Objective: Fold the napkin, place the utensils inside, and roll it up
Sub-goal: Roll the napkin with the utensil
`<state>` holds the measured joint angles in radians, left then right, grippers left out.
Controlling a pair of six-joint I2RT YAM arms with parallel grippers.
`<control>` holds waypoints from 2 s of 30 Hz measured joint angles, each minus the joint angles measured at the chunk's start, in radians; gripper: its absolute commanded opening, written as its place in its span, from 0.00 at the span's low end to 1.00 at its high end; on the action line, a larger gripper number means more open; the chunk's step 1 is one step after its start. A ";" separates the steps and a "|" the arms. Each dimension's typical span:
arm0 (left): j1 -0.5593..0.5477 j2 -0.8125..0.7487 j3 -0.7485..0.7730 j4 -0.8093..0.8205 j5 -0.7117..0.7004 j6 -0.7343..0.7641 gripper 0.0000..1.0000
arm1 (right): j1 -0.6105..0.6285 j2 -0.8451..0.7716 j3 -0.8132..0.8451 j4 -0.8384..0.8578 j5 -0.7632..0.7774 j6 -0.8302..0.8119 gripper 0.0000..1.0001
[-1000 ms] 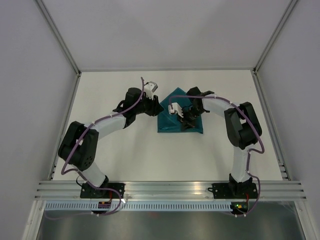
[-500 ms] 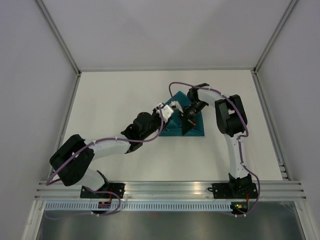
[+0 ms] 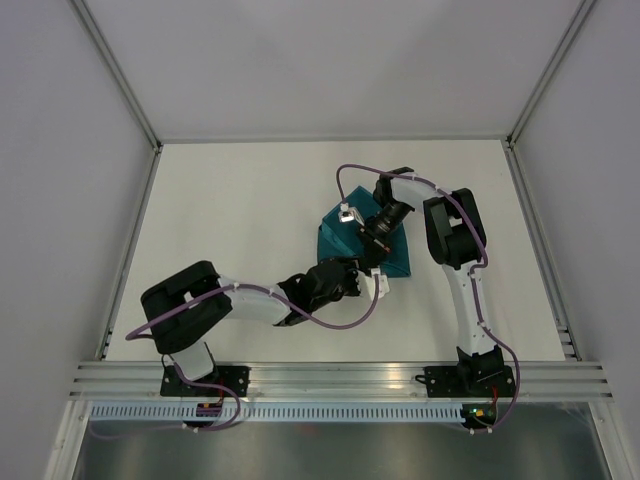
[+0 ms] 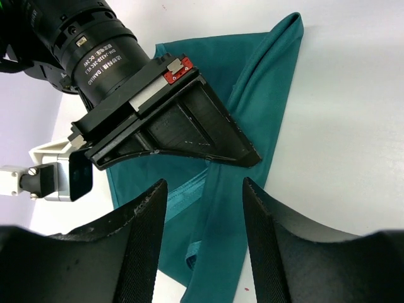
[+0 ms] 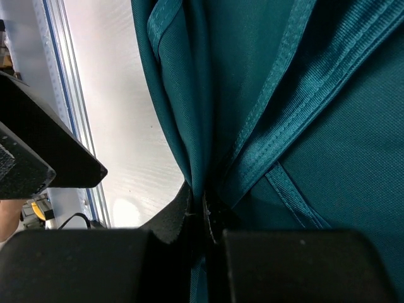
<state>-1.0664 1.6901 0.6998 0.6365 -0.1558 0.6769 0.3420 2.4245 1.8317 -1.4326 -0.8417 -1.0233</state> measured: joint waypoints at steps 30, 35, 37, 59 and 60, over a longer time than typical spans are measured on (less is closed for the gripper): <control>0.030 0.172 0.105 -0.093 0.060 0.124 0.60 | 0.000 0.051 0.065 -0.054 0.005 0.052 0.09; 0.042 0.174 0.132 -0.154 0.087 0.124 0.47 | 0.000 0.063 0.079 -0.069 0.004 0.052 0.09; 0.046 0.181 0.150 -0.185 0.100 0.123 0.39 | 0.000 0.063 0.080 -0.070 0.005 0.052 0.09; 0.067 0.206 0.307 -0.491 0.202 0.099 0.02 | -0.015 0.064 0.100 -0.116 0.000 0.077 0.55; 0.070 0.208 0.315 -0.503 0.209 0.094 0.02 | -0.019 0.058 0.100 -0.114 0.000 0.081 0.57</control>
<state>-0.9966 1.8977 1.0149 0.1333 0.0536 0.7712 0.3225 2.4828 1.9312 -1.5467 -0.8413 -0.9424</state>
